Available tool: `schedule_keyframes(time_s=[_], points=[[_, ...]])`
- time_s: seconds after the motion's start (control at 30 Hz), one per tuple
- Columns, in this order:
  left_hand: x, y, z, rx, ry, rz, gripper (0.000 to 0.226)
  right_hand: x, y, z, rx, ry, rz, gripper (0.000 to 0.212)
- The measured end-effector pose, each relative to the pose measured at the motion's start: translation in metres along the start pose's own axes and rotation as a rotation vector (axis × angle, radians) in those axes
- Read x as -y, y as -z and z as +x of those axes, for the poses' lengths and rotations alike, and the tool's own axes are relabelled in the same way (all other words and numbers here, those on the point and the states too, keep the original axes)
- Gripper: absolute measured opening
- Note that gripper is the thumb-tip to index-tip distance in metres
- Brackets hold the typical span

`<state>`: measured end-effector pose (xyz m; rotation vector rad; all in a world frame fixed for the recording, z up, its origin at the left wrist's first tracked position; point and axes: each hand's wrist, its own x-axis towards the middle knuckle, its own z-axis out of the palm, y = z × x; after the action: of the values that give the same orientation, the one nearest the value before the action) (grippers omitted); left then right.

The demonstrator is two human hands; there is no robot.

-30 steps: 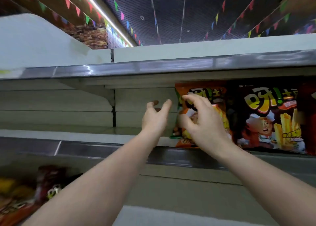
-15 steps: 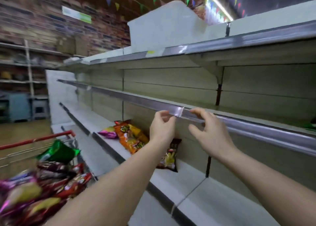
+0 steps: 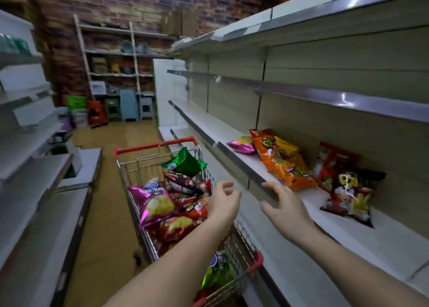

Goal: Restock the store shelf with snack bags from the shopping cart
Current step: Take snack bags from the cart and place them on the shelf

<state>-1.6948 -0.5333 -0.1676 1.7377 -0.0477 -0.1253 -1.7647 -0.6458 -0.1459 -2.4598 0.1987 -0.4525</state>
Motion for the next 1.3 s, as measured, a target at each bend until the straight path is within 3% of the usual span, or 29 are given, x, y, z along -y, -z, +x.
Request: schedule_keyframes(time_s=[0.33,0.87,1.07,1.3], points=[[0.083,0.078,0.079,-0.110,0.212,0.090,0.031,0.007,-0.141,0.055,0.282,-0.127,0.076,0.042],[0.156,0.082,0.211,-0.282,0.467,0.180,0.032,-0.057,-0.262,0.212,0.620,-0.194,0.106,0.047],[0.174,0.096,0.253,-0.445,0.508,0.305,0.046,-0.065,-0.304,0.256,0.737,-0.198,0.109,0.047],[0.178,0.140,0.288,-0.627,0.508,0.412,0.066,-0.015,-0.370,0.281,0.815,-0.067,0.186,0.048]])
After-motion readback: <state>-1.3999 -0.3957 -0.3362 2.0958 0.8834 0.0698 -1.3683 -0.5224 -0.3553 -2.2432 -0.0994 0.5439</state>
